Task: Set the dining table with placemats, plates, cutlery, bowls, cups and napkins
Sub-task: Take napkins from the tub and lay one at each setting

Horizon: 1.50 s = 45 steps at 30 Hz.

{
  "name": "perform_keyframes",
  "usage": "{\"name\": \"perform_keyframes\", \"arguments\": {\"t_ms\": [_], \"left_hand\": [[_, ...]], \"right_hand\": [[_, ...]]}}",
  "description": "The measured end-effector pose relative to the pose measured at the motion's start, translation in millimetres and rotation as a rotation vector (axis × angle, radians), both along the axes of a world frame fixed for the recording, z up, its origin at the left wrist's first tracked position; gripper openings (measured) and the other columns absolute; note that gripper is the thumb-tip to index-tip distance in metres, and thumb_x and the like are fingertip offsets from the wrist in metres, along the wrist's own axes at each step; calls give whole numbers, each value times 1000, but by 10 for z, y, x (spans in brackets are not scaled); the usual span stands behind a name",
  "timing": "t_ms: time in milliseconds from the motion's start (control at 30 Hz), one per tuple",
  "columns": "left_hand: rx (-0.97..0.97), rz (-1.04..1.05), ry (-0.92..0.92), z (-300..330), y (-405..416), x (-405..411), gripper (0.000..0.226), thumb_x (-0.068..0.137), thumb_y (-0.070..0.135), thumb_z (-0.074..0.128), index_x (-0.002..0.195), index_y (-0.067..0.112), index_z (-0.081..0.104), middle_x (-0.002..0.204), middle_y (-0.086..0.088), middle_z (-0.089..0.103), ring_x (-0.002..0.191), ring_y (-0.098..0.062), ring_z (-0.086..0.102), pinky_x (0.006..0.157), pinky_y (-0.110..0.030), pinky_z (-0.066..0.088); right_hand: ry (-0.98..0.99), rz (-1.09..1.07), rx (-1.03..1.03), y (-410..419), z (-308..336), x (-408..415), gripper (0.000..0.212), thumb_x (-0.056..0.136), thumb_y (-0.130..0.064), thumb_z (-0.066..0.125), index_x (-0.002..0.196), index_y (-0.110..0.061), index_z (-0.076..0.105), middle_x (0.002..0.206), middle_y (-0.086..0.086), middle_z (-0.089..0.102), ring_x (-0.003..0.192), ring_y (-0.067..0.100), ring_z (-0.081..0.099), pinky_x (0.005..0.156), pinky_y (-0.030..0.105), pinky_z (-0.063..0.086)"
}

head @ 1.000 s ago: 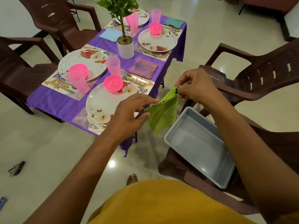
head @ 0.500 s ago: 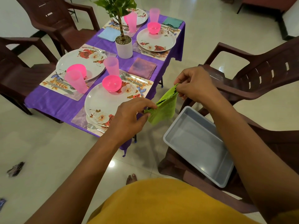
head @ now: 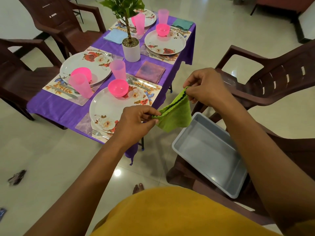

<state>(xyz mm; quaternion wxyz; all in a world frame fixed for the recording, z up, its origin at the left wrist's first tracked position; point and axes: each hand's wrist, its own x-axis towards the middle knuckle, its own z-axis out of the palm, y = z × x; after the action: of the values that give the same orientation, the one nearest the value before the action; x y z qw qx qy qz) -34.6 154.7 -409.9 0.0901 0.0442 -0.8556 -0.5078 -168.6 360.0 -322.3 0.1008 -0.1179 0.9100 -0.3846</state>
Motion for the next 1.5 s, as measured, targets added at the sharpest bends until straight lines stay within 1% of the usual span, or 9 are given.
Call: {"name": "perform_keyframes", "arguments": {"t_ms": [67,233,567,667,767,867,967,1233,1500], "left_hand": [[10,10,7,16,4,0,25,84,9,85,100,27,82,96,8,77,89,-10,72,85,-30,62],[6,77,49,77,-3,10,23,84,11,85,100,27,81,96,11,77,88,-4,72,81,-13,55],[-46,59,169,59,-40,74,14,91,16,80,105,19,82,96,9,76,93,-5,72,82,-11,54],[-48,98,184,50,-55,78,16,89,17,82,105,19,82,97,9,76,93,-6,73,83,-14,56],[-35,146,202,78,-64,85,17,88,17,83,104,22,81,97,12,76,91,-5,73,83,-17,59],[-8,186,228,105,-71,85,16,87,14,84,102,19,81,97,7,77,93,-11,75,85,-25,61],[10,215,235,124,-74,80,15,86,14,85,100,19,81,97,7,77,94,-11,75,86,-27,62],[138,254,214,151,-95,72,14,85,8,85,96,15,80,93,2,78,90,-12,76,84,-26,62],[210,306,187,196,-115,76,19,83,13,87,90,29,77,90,2,80,87,-16,78,83,-35,63]], "right_hand": [[3,-1,3,4,7,-3,16,85,2,69,86,-12,74,70,10,74,64,23,75,70,43,66],[8,6,15,19,-3,1,16,86,3,70,88,-12,74,71,10,75,63,20,76,70,41,66],[8,6,28,21,32,23,11,90,-1,72,91,-12,74,76,9,75,65,17,76,69,35,66],[21,15,44,12,46,37,11,90,-3,73,91,-14,74,78,7,74,66,16,76,69,35,66],[67,47,79,23,31,46,15,88,-2,73,89,-17,75,76,4,75,67,18,75,71,40,66],[114,92,98,23,20,77,16,86,-3,73,87,-19,76,75,1,74,65,18,74,70,42,65],[121,98,95,22,6,89,15,86,-5,74,86,-19,76,75,0,73,64,17,74,69,41,65],[-22,18,-26,26,43,112,11,88,-1,76,86,-11,75,76,10,76,66,17,77,71,36,66],[-131,-46,-86,41,47,121,11,90,-1,75,92,-11,75,79,14,76,67,21,77,62,32,65]]}}
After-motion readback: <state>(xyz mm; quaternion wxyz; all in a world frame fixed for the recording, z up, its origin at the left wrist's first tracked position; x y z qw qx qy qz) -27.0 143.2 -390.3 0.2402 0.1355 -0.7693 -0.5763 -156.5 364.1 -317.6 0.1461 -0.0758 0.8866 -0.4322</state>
